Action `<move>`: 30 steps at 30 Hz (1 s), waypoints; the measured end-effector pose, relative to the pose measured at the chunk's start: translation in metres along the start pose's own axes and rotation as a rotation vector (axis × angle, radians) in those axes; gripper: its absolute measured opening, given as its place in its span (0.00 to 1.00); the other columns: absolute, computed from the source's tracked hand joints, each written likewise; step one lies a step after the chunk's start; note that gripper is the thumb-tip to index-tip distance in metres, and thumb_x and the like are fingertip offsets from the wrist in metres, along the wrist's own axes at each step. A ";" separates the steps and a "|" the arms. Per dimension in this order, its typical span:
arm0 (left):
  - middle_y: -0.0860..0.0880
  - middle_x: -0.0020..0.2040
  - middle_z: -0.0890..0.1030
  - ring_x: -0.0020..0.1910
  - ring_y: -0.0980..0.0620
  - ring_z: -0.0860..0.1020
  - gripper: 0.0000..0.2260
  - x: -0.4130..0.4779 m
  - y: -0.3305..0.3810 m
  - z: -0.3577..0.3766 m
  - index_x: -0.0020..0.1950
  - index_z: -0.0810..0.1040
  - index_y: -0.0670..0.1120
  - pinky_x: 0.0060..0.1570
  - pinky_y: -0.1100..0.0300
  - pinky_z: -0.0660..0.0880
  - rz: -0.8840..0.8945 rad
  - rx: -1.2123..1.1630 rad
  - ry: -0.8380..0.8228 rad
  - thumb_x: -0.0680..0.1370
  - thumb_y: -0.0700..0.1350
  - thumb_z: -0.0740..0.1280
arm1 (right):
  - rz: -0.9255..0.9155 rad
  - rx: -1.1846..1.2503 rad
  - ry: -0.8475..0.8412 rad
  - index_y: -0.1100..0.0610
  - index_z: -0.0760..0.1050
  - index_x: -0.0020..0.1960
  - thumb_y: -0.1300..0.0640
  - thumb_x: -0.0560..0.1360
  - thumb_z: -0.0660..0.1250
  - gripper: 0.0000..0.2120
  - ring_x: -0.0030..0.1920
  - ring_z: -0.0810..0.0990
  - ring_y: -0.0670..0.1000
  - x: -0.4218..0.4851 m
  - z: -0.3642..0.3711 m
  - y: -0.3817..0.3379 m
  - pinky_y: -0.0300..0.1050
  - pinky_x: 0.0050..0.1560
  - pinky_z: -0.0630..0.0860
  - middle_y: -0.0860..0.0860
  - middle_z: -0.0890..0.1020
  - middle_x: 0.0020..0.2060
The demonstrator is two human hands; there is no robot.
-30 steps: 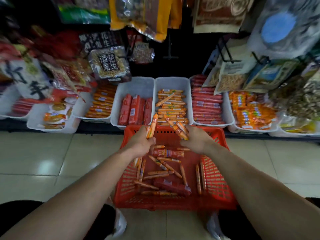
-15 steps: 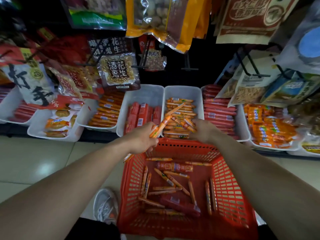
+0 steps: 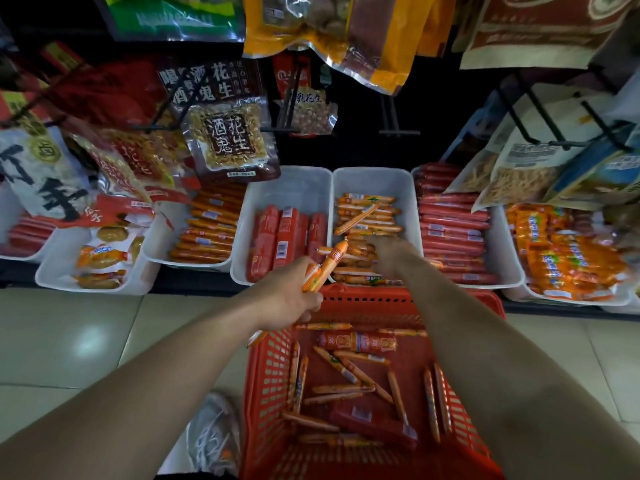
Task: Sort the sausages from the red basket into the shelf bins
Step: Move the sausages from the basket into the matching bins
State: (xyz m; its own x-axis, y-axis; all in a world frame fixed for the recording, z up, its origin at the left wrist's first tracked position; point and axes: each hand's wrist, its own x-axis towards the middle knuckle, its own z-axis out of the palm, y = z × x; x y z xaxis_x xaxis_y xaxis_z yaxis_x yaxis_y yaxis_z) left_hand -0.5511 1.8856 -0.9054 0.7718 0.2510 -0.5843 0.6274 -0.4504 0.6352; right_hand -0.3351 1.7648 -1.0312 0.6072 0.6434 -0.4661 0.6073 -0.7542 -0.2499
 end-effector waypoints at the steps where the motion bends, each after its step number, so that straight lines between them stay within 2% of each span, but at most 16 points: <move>1: 0.51 0.44 0.82 0.41 0.55 0.82 0.09 0.000 -0.001 0.000 0.59 0.69 0.50 0.41 0.60 0.76 -0.005 0.000 0.001 0.81 0.45 0.66 | 0.014 -0.021 0.010 0.41 0.64 0.74 0.54 0.73 0.71 0.32 0.66 0.74 0.59 0.000 0.001 0.002 0.53 0.64 0.73 0.54 0.75 0.67; 5: 0.51 0.44 0.82 0.42 0.54 0.82 0.08 -0.001 -0.003 -0.001 0.57 0.69 0.52 0.41 0.59 0.76 -0.018 0.013 0.003 0.81 0.45 0.66 | 0.016 -0.051 0.066 0.47 0.63 0.75 0.47 0.71 0.73 0.36 0.70 0.66 0.62 -0.004 -0.002 0.012 0.58 0.66 0.71 0.57 0.70 0.69; 9: 0.51 0.45 0.83 0.43 0.53 0.83 0.09 -0.002 -0.006 -0.002 0.60 0.69 0.51 0.43 0.58 0.77 -0.034 0.013 0.021 0.81 0.44 0.66 | -0.024 -0.121 0.084 0.49 0.64 0.75 0.47 0.74 0.68 0.31 0.70 0.67 0.60 -0.013 -0.002 0.015 0.58 0.64 0.71 0.56 0.69 0.70; 12: 0.51 0.44 0.82 0.43 0.53 0.83 0.09 0.000 -0.011 -0.003 0.59 0.69 0.50 0.45 0.56 0.78 -0.049 0.023 0.040 0.81 0.44 0.66 | 0.067 -0.177 0.101 0.52 0.64 0.73 0.48 0.74 0.68 0.30 0.67 0.69 0.61 -0.021 -0.003 0.027 0.59 0.60 0.73 0.55 0.70 0.68; 14: 0.50 0.43 0.82 0.42 0.53 0.83 0.07 0.003 -0.013 -0.004 0.56 0.69 0.50 0.45 0.55 0.78 -0.058 0.030 0.046 0.81 0.44 0.66 | 0.080 -0.191 0.074 0.52 0.61 0.75 0.51 0.75 0.69 0.32 0.65 0.71 0.61 -0.025 -0.002 0.038 0.58 0.57 0.75 0.56 0.74 0.65; 16: 0.49 0.43 0.82 0.42 0.53 0.83 0.06 0.007 -0.014 -0.004 0.54 0.69 0.51 0.44 0.54 0.78 -0.061 0.031 0.050 0.81 0.44 0.66 | 0.078 -0.170 0.087 0.49 0.58 0.77 0.59 0.75 0.67 0.33 0.61 0.74 0.60 -0.028 0.000 0.043 0.56 0.53 0.77 0.56 0.77 0.60; 17: 0.49 0.43 0.82 0.41 0.53 0.82 0.06 0.009 -0.013 -0.004 0.54 0.69 0.51 0.44 0.54 0.78 -0.058 0.029 0.058 0.81 0.44 0.66 | 0.086 -0.167 0.118 0.48 0.60 0.76 0.63 0.75 0.65 0.33 0.58 0.77 0.60 -0.029 0.001 0.044 0.55 0.51 0.77 0.56 0.79 0.57; 21: 0.51 0.41 0.83 0.40 0.56 0.82 0.06 0.016 -0.009 -0.004 0.56 0.70 0.52 0.40 0.59 0.75 -0.048 0.036 0.075 0.82 0.46 0.65 | 0.139 0.091 0.259 0.45 0.75 0.65 0.66 0.76 0.62 0.23 0.51 0.81 0.60 -0.023 0.000 0.041 0.52 0.49 0.80 0.55 0.82 0.53; 23: 0.51 0.42 0.83 0.41 0.55 0.83 0.06 0.019 -0.010 -0.004 0.57 0.70 0.52 0.43 0.58 0.77 -0.039 0.040 0.080 0.81 0.46 0.65 | 0.080 0.207 0.245 0.43 0.76 0.63 0.63 0.76 0.64 0.21 0.53 0.81 0.57 -0.017 0.002 0.037 0.51 0.52 0.80 0.52 0.82 0.55; 26: 0.50 0.45 0.84 0.43 0.53 0.83 0.08 0.022 -0.015 -0.004 0.59 0.70 0.51 0.48 0.54 0.79 -0.046 0.031 0.083 0.81 0.45 0.65 | 0.001 0.245 0.155 0.43 0.77 0.62 0.61 0.76 0.68 0.18 0.58 0.80 0.52 -0.011 0.008 0.036 0.48 0.59 0.78 0.46 0.82 0.58; 30: 0.49 0.46 0.84 0.44 0.52 0.83 0.11 0.023 -0.020 -0.004 0.62 0.69 0.51 0.48 0.53 0.80 -0.063 0.024 0.079 0.81 0.45 0.66 | 0.059 0.285 0.176 0.44 0.77 0.56 0.69 0.73 0.65 0.22 0.53 0.81 0.53 -0.011 0.009 0.047 0.48 0.50 0.81 0.48 0.82 0.55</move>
State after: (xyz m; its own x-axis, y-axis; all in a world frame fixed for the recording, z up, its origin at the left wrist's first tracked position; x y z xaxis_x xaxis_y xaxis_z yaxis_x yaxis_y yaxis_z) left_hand -0.5460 1.9039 -0.9296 0.7372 0.3458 -0.5804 0.6730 -0.4519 0.5855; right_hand -0.3178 1.7217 -1.0455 0.7313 0.5916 -0.3393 0.4158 -0.7811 -0.4658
